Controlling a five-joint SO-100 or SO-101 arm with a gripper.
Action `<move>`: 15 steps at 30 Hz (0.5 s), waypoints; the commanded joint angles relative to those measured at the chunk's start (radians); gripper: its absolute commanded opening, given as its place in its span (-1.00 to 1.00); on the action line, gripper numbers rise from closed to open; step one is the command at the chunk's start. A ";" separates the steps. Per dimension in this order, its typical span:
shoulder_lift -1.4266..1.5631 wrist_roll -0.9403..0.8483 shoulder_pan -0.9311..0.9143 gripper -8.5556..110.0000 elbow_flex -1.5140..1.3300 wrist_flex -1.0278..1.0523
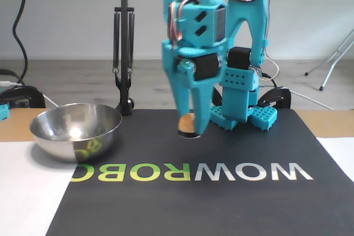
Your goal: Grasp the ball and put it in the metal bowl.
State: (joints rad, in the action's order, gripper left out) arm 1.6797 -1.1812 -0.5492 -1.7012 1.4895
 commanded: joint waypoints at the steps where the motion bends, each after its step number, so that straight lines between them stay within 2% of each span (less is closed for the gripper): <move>1: 0.044 0.038 0.006 -0.44 0.069 0.002; 15: 0.037 0.057 -0.087 -0.44 0.130 -0.009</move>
State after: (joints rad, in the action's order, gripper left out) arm 1.6797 -1.1259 -0.6167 -1.6230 1.4880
